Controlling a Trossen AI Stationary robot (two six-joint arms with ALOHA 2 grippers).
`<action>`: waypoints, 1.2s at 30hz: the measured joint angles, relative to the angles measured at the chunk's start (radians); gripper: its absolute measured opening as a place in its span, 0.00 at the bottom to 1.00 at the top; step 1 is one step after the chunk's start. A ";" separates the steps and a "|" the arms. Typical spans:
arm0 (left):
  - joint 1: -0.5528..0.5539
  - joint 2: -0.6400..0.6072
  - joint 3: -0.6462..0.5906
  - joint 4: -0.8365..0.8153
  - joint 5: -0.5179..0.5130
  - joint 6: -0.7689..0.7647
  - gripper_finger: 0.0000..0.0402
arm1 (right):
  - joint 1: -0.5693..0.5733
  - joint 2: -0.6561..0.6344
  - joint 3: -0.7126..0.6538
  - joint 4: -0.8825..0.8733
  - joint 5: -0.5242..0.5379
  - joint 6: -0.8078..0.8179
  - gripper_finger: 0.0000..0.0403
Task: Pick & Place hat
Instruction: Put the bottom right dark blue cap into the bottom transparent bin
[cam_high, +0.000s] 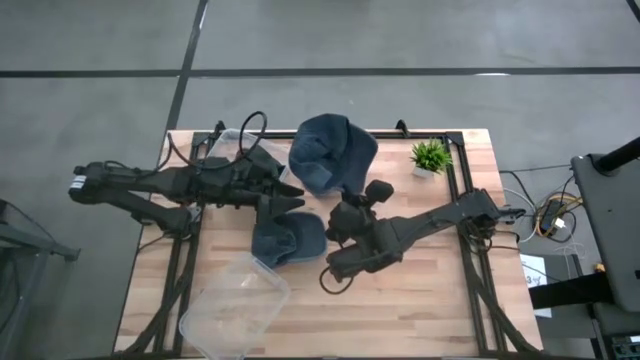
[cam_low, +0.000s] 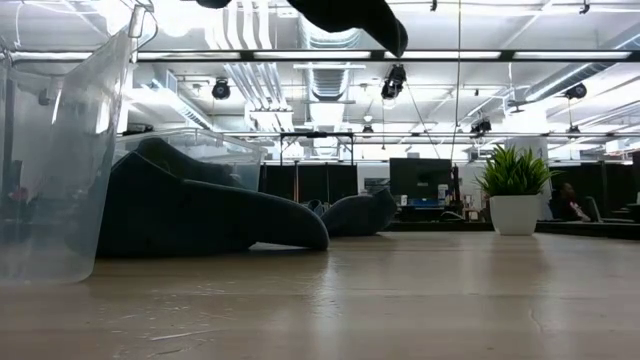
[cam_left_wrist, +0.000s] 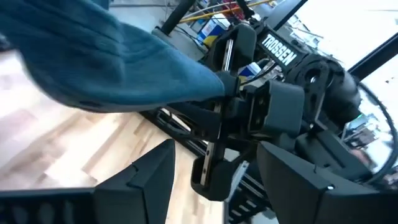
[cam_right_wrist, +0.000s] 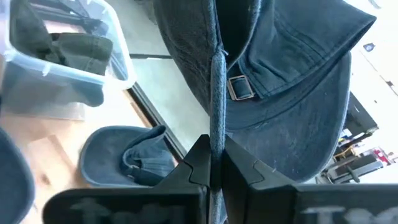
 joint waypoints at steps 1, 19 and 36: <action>-0.005 0.007 0.000 0.006 -0.008 0.021 0.55 | -0.004 0.000 0.003 0.001 0.001 -0.004 0.03; -0.042 0.114 0.000 0.200 -0.301 0.276 0.55 | -0.049 0.000 0.037 0.169 0.080 -0.262 0.03; -0.076 -0.062 0.001 0.065 -0.412 0.075 0.55 | -0.048 0.000 0.029 0.175 0.100 -0.351 0.03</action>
